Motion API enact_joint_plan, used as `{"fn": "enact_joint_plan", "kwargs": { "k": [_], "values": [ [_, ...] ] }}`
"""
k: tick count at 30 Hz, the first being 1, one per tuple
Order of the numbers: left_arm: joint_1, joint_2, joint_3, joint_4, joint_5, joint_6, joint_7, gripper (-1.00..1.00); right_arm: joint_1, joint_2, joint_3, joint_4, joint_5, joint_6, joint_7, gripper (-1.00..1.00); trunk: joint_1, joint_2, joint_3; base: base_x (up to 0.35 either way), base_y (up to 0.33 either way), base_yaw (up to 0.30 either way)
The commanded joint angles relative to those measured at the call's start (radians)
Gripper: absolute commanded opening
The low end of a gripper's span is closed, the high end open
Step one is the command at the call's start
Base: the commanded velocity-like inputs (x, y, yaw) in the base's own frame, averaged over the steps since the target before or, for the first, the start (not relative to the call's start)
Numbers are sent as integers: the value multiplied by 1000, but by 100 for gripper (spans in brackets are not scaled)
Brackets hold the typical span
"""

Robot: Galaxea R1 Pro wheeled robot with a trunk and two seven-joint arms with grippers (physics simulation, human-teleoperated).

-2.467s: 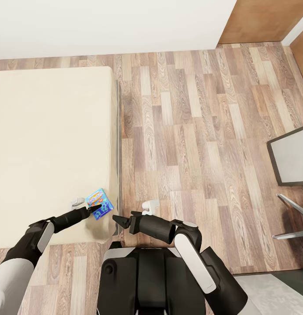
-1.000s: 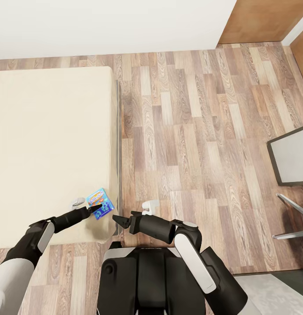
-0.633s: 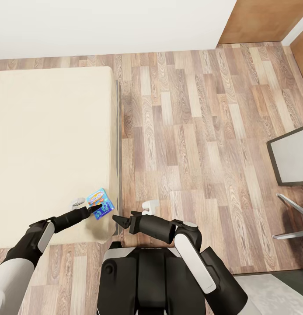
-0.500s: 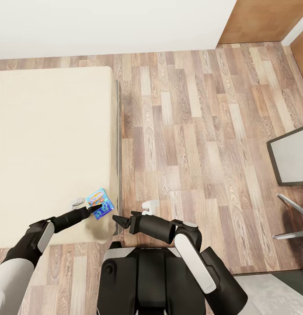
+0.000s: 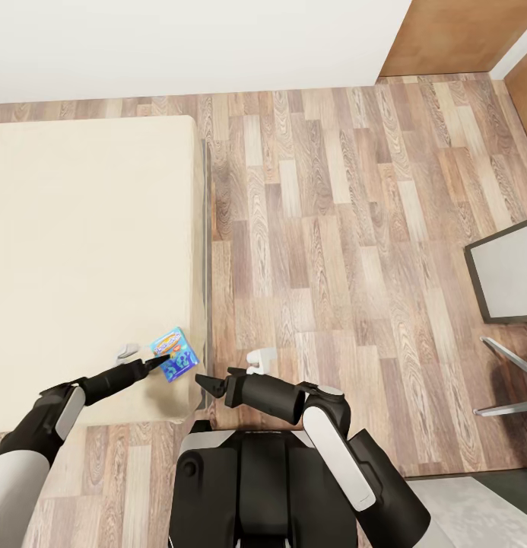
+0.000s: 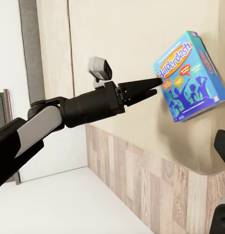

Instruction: Put all the toys in the child's room - the three board games (two on the bed and one on the table), the two jigsaw puzzles on the table, and the tennis ball on the table - inside the toy box on the table in the child's room.

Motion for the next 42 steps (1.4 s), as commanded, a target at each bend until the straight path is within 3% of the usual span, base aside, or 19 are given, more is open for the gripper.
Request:
{"fn": "enact_joint_plan", "kwargs": {
  "k": [1,13,17,18,28,42],
  "values": [
    [0,4,1,0,6,8,-2,100,0,0,-1,0,1,5,3,100,1,-1,-1,0,0,0],
    [4,66,24,0,8,18,-5,100,0,-1,-5,-1,-2,5,6,100,1,-1,-1,0,0,0],
    [6,85,31,0,10,24,-15,100,0,-1,-24,-1,-5,4,8,100,1,-1,-1,0,0,0],
    [7,100,33,0,8,38,-49,100,0,-1,-41,-1,-7,4,8,100,1,-1,-1,0,0,0],
    [23,150,34,0,2,94,-167,100,0,-1,-57,0,-10,5,9,100,1,-1,-1,0,0,0],
    [48,177,36,-4,7,132,-204,100,0,-2,-56,1,-10,5,4,100,1,-1,-1,0,0,0]
  ]
}}
